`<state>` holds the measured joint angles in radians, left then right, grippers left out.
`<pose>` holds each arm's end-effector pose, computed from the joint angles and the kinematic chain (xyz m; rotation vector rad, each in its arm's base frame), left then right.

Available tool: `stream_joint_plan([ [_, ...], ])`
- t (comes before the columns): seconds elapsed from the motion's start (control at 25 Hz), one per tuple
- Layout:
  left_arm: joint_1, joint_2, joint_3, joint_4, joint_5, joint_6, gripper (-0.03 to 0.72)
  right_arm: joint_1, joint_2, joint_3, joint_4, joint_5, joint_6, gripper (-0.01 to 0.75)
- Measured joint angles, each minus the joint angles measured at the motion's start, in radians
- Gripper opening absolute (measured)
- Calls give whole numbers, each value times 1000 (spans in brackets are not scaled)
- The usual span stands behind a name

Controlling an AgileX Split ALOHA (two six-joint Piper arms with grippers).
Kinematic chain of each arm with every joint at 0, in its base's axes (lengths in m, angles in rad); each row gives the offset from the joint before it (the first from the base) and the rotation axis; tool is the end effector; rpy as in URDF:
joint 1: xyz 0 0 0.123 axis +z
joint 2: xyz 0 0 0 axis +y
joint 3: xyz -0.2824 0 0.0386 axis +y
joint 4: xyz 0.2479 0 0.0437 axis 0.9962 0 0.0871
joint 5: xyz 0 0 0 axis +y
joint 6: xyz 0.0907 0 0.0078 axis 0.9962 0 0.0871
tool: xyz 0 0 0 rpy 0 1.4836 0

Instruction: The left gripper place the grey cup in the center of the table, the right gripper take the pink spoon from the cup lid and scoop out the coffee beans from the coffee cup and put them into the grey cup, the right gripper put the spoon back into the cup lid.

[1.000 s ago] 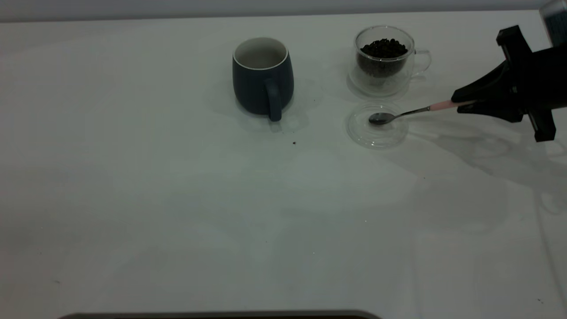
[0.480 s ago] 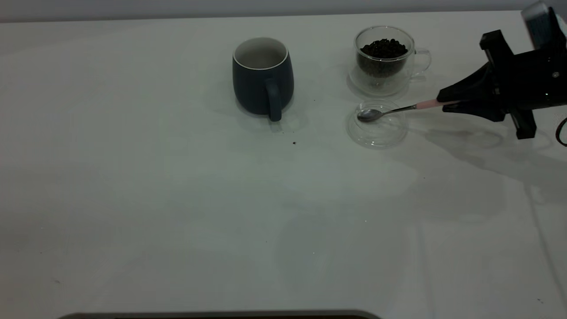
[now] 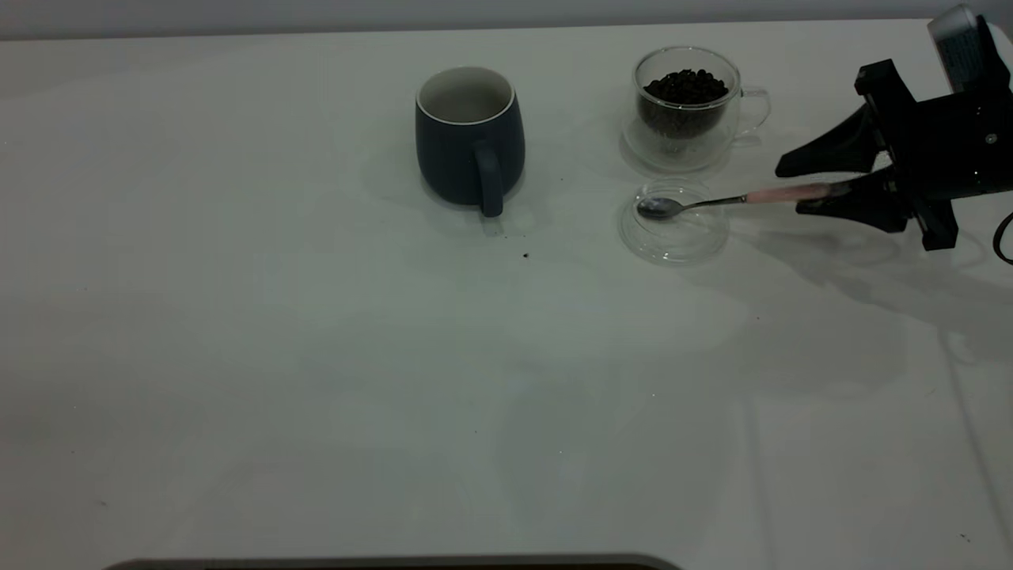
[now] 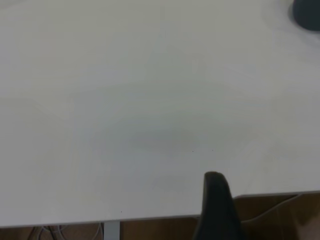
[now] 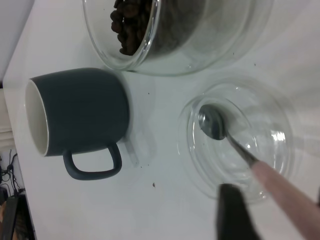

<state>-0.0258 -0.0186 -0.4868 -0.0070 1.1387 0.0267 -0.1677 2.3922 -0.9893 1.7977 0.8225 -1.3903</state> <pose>-0.0096 -0.0003 0.2672 0.0562 2.1161 -0.0079 0.3537 0.0061 -0.0061 0.5923 2.5023 1.1674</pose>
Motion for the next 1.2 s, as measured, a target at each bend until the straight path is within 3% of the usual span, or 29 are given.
stream_joint_plan([
  [0.12,0,0,0,0,0,0,567,0,0,0,-22,-1,3,601],
  [0.24,0,0,0,0,0,0,567,0,0,0,-76,-22,20,658],
  [0.56,0,0,0,0,0,1,567,0,-26,0,-329,-166,218,639],
  [0.8,0,0,0,0,0,1,567,0,-304,0,-726,-214,547,623],
  [1.04,0,0,0,0,0,4,567,0,-728,8,-1165,-54,923,599],
  [1.2,0,0,0,0,0,4,567,0,-971,10,-1327,91,1056,586],
])
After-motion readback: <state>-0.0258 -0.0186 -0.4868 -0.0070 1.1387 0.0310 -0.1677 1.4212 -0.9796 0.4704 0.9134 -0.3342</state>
